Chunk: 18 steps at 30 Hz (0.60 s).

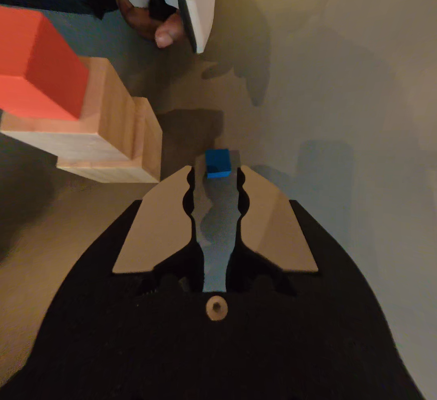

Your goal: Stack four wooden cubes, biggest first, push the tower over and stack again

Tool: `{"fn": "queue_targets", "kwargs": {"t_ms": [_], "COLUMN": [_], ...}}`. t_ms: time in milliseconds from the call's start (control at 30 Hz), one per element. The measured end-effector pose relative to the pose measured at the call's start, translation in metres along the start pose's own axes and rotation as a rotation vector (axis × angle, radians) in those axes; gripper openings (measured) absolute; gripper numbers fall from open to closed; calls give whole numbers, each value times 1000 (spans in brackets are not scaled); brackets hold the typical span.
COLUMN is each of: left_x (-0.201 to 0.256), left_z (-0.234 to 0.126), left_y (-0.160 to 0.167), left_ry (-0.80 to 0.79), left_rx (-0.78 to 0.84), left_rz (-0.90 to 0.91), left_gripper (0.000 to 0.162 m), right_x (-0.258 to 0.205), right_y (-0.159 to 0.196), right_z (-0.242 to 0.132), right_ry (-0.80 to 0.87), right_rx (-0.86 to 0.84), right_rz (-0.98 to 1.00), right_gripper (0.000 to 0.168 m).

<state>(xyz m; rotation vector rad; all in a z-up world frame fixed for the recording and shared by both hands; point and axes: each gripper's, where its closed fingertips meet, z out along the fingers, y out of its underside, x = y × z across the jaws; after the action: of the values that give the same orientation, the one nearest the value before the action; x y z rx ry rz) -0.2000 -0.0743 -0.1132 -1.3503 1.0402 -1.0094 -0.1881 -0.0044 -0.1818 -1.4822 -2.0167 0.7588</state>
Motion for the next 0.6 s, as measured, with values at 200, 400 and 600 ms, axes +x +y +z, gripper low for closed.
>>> {"fn": "queue_targets", "kwargs": {"t_ms": [200, 400, 600], "left_x": [0, 0, -1], "left_z": [0, 0, -1], "left_y": [0, 1, -1], "left_ry": [2, 3, -3], "left_rx": [-2, -5, 8], "left_rz": [0, 1, -1], "left_gripper": [97, 96, 96], "right_x": [4, 7, 13], "right_y": [4, 6, -19], "right_z": [14, 15, -29], "right_ry": [17, 27, 124], "right_rx": [-33, -36, 30], "right_rz": [-41, -27, 12], "right_gripper": [26, 21, 21]}}
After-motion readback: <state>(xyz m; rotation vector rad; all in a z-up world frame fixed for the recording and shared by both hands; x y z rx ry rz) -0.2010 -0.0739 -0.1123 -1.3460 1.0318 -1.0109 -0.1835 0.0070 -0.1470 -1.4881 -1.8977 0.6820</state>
